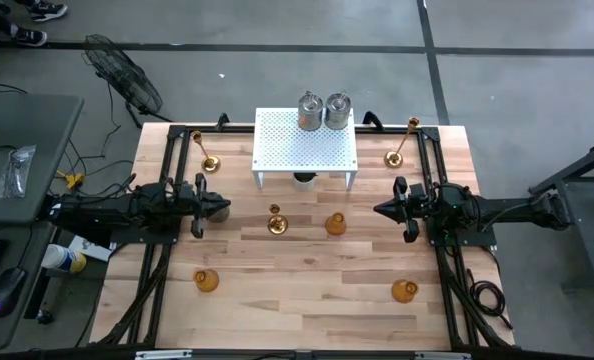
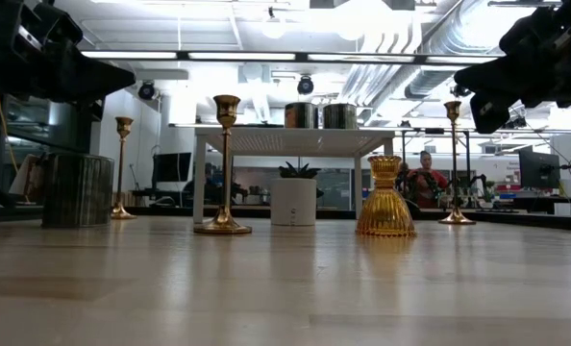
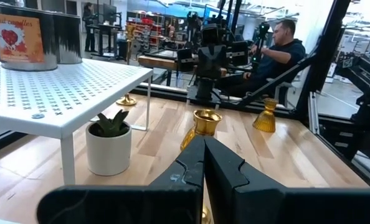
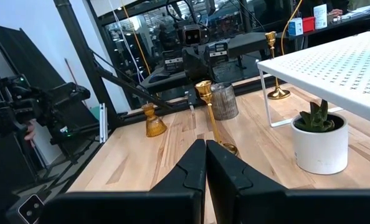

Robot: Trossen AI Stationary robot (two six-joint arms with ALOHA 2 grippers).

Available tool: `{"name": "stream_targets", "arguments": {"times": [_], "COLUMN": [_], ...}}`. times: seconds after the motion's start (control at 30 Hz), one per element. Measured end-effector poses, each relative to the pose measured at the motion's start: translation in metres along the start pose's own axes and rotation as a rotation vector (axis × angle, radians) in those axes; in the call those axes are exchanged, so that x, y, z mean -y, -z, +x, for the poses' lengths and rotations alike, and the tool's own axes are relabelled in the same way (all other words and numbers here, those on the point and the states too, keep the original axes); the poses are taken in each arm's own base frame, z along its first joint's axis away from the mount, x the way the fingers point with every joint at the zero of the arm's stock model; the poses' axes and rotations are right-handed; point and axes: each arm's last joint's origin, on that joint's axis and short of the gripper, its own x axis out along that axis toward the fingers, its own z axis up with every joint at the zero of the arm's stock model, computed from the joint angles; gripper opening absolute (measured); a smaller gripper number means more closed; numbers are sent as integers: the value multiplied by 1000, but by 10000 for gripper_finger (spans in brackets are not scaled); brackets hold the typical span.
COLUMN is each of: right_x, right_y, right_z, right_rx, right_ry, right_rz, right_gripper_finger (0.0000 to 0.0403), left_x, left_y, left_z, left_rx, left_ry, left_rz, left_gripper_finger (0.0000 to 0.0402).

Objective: Pick & Place candle stick holders
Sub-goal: Put the orange scented candle on the shelf

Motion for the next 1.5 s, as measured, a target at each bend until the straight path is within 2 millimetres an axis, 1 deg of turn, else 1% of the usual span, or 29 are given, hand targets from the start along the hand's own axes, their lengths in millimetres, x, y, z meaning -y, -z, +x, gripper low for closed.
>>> {"name": "stream_targets", "arguments": {"times": [0.07, 0.2, 0.3, 0.67, 0.77, 0.93, 1.0, 1.07, 1.17, 1.23, 1.33, 1.4, 1.5], "right_x": [0, 0, 0, 0, 0, 0, 0, 0, 0, 0, 0, 0, 0], "right_y": [0, 0, 0, 0, 1, 1, 1, 1, 1, 1, 1, 1, 1], "right_z": [0, 0, 0, 0, 0, 0, 0, 0, 0, 0, 0, 0, 0], "right_rx": [-2, -4, -5, -5, -7, -10, -10, -10, -10, -10, -10, -10, -11], "right_ry": [1, 1, 1, 1, 2, 3, 3, 3, 3, 3, 3, 3, 3], "right_rz": [0, 0, 0, 0, 0, 1, 1, 1, 1, 1, 1, 1, 1], "right_gripper_finger": [4, 4, 4, 4, 4, 4, 3, 4, 4, 3, 4, 5, 3], "left_x": [0, 1, 1, 5, 6, 7, 6, 6, 6, 8, 12, 17, 21], "left_y": [-1, -6, -10, -45, -49, -57, -60, -63, -74, -83, -98, -110, -118], "left_z": [0, -1, -1, -9, -11, -13, -14, -14, -17, -15, -3, 8, 27], "left_rx": [10, 34, 37, 147, 155, 169, 125, 37, -124, -246, -398, -439, -505], "left_ry": [1, 6, 1, 22, 58, 40, 7, -18, -65, -93, -65, -20, 2], "left_rz": [-7, -74, -76, -90, -43, 16, 37, 48, 72, 92, 105, 96, 84], "left_gripper_finger": [0, 0, 0, 0, 0, 0, 0, 0, 0, 0, 0, 0, 0]}}
